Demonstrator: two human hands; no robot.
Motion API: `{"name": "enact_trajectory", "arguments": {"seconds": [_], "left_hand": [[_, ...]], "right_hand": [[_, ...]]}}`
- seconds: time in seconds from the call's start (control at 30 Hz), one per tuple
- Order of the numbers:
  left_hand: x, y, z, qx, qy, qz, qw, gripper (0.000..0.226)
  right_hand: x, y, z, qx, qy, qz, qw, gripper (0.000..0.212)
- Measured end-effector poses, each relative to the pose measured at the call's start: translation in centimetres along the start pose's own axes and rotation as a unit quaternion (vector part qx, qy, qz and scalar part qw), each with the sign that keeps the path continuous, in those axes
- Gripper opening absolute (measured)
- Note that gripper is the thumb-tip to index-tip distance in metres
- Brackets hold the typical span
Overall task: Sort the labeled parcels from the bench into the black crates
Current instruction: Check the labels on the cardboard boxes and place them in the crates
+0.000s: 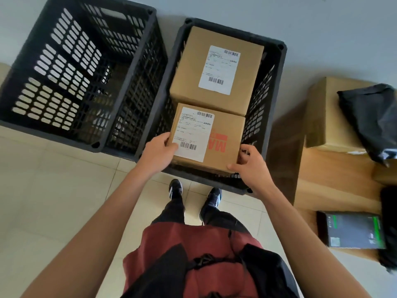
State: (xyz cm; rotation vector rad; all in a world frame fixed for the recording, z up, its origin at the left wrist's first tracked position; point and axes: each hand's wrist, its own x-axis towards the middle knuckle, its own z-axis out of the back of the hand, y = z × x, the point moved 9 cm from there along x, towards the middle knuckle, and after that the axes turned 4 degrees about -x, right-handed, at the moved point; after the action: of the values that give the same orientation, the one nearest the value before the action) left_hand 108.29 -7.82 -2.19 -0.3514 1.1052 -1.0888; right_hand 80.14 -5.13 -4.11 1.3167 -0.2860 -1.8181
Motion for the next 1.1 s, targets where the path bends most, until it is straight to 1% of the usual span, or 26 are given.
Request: {"name": "enact_trajectory", "arguments": {"seconds": [0.07,0.1,0.27,0.4,0.53,0.7,0.83,0.9,1.0,1.1], "left_hand": [[0.8,0.3,-0.3,-0.010,0.030,0.011,0.999,0.042],[1.2,0.3,-0.5,-0.014,0.042,0.015,0.999,0.044],[3.0,0.5,-2.1,0.013,0.106,0.023,0.994,0.056],[5.3,2.0,-2.6,0.016,0.116,0.055,0.992,0.056],[6.8,3.2,-3.0,0.023,0.123,0.084,0.989,0.054],[7.6,4.5,-3.6,0.012,0.111,0.114,0.987,0.051],[7.8,4.7,-4.1,0.021,0.108,0.112,0.988,0.044],[7.6,4.4,-4.1,0.058,0.111,0.102,0.987,0.042],[7.5,4.6,-4.4,0.159,0.127,0.074,0.976,0.041],[7.2,5.0,-4.5,0.256,0.143,0.070,0.954,0.040]], "right_hand": [[0.9,0.0,-0.8,-0.006,0.003,-0.013,1.000,0.095],[1.3,0.1,-1.2,-0.005,0.005,-0.017,1.000,0.098],[3.7,-0.4,-3.8,-0.028,0.015,-0.038,0.999,0.099],[5.2,-0.8,-5.7,-0.046,0.028,-0.055,0.997,0.090],[6.7,-1.2,-6.7,-0.062,0.034,-0.072,0.995,0.092],[8.6,-1.8,-7.5,-0.103,0.033,-0.067,0.992,0.071],[10.3,-3.2,-8.2,-0.125,0.030,-0.063,0.990,0.071],[10.8,-3.5,-8.4,-0.128,0.032,-0.063,0.989,0.074],[10.3,-2.6,-8.2,-0.144,0.030,-0.054,0.988,0.074],[9.6,-0.7,-7.8,-0.208,0.003,0.015,0.978,0.080]]}}
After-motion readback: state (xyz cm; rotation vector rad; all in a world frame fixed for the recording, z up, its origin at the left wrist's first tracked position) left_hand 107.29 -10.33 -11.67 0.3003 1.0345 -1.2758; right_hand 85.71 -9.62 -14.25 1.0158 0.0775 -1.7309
